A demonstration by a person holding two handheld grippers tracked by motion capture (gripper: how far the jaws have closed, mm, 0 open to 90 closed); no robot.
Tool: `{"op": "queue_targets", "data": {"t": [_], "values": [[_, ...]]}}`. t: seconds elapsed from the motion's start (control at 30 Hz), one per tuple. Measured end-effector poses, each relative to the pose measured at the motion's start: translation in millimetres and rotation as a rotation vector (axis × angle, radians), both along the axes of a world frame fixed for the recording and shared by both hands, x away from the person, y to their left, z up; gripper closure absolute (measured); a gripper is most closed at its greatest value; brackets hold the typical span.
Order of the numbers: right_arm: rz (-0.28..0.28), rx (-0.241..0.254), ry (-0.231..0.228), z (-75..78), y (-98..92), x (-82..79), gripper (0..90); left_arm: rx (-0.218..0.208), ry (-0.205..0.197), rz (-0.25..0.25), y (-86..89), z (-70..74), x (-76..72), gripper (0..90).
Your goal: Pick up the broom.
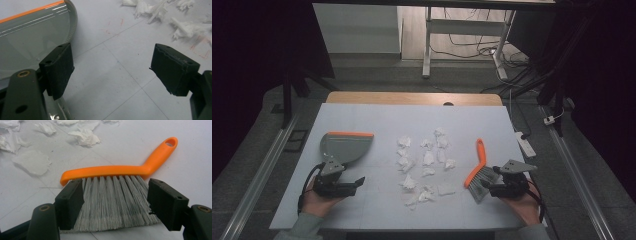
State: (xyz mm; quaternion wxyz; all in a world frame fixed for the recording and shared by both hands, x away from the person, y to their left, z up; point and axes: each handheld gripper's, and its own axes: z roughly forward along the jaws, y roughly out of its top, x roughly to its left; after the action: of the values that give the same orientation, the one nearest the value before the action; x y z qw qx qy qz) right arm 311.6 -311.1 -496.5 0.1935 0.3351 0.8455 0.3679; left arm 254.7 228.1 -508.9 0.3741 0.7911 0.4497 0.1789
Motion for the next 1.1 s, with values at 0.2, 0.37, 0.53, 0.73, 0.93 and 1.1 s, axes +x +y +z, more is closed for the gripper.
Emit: {"op": "queue_targets", "data": {"t": [0.2,0.37,0.53,0.73,0.93,1.1], "values": [[0.003,-0.010,0.008,-1.2,1.1,-0.7,29.0,-0.001,-0.002,0.000,0.4,0.0,-0.1,19.6],[0.015,-0.003,0.031,-2.2,2.0,0.2,28.7,0.000,0.000,0.002,0.3,-0.5,0.7,19.6],[0.022,0.007,0.036,-1.6,2.0,-1.1,28.6,0.010,-0.002,0.001,-0.8,-0.8,1.7,19.7],[0.018,0.002,0.056,0.4,5.8,-2.3,28.0,0.009,-0.008,-0.001,0.6,-0.9,1.0,19.8],[-0.003,-0.016,0.055,4.9,13.4,-3.0,27.4,0.002,-0.013,-0.003,1.6,-0.7,1.9,19.8],[-0.010,-0.019,0.029,9.1,13.1,-3.7,28.7,0.015,-0.008,-0.006,-0.9,-1.8,4.9,20.1]]}}
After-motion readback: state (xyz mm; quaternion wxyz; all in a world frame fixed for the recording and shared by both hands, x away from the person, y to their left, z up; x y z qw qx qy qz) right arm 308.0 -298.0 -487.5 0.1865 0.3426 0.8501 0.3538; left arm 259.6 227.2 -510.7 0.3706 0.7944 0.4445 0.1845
